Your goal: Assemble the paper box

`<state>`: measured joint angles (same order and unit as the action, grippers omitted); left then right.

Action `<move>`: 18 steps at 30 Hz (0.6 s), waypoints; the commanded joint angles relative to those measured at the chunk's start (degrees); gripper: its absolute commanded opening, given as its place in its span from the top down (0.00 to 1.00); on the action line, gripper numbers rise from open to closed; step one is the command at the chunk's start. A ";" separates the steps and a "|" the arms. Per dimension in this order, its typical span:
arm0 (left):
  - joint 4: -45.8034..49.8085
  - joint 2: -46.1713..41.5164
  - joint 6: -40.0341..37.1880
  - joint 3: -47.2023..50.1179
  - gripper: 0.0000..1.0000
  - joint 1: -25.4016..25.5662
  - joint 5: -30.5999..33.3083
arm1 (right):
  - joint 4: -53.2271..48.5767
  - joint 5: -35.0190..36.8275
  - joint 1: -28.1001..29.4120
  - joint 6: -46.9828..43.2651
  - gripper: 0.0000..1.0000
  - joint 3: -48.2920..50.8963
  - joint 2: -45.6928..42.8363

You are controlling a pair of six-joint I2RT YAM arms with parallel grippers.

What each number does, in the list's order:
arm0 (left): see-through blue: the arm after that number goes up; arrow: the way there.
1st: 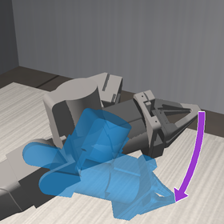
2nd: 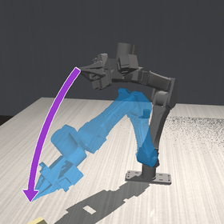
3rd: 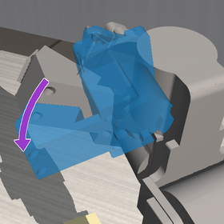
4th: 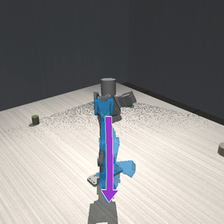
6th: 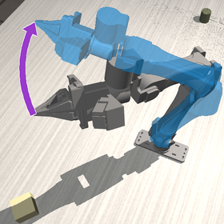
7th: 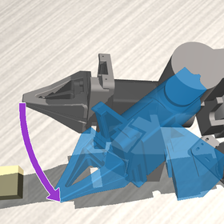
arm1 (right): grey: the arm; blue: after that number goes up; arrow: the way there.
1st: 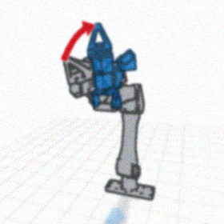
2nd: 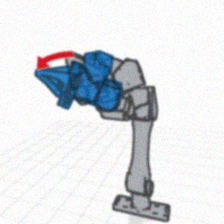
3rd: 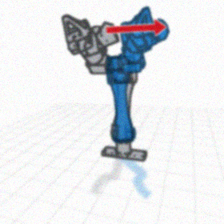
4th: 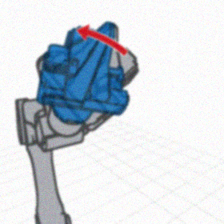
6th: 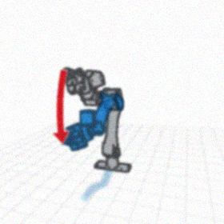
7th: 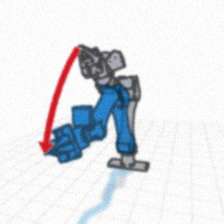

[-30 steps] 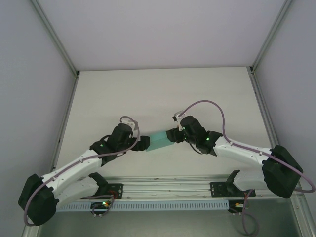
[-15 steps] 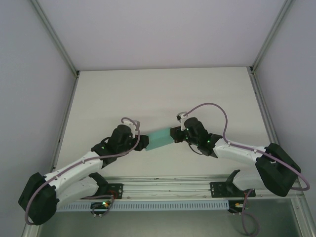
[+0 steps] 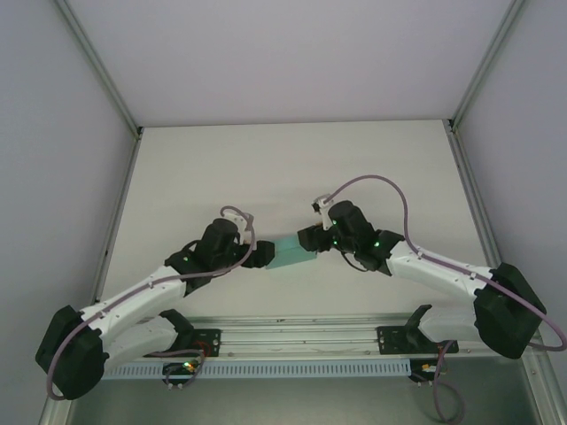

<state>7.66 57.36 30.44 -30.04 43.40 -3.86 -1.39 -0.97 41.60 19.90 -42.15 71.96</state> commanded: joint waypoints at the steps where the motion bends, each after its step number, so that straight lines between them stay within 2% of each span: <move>1: 3.33 -0.62 -2.47 -4.17 0.00 -0.25 2.17 | -7.34 -3.56 -0.38 -12.50 0.28 -5.05 0.79; 4: 5.56 -2.21 -2.93 -5.87 0.00 -0.39 3.63 | -11.03 -9.14 -0.41 -25.68 0.11 -8.88 3.84; 5: 6.72 -3.13 -2.88 -6.20 0.00 -0.52 4.56 | -12.62 -10.96 -0.39 -30.52 0.00 -10.52 5.21; 8: 10.68 -6.46 -2.46 -6.22 0.00 -0.77 7.86 | -17.31 -13.14 -0.40 -39.57 0.00 -16.88 10.02; 12: 16.75 -12.44 -0.61 -4.66 0.00 -1.77 12.20 | -27.25 -21.76 0.51 -57.55 0.00 -22.76 13.80; 15: 21.66 -17.03 1.01 -3.55 0.00 -2.63 14.67 | -27.64 -19.64 1.79 -65.62 0.00 -24.30 15.50; 18: 25.05 -20.79 2.30 -2.74 0.00 -3.48 16.76 | -37.84 -19.12 1.90 -71.73 0.01 -30.12 20.36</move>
<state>25.91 39.13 30.57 -34.13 40.71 8.69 -28.27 -18.37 43.18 -39.33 -67.96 88.88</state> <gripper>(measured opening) 0.999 0.995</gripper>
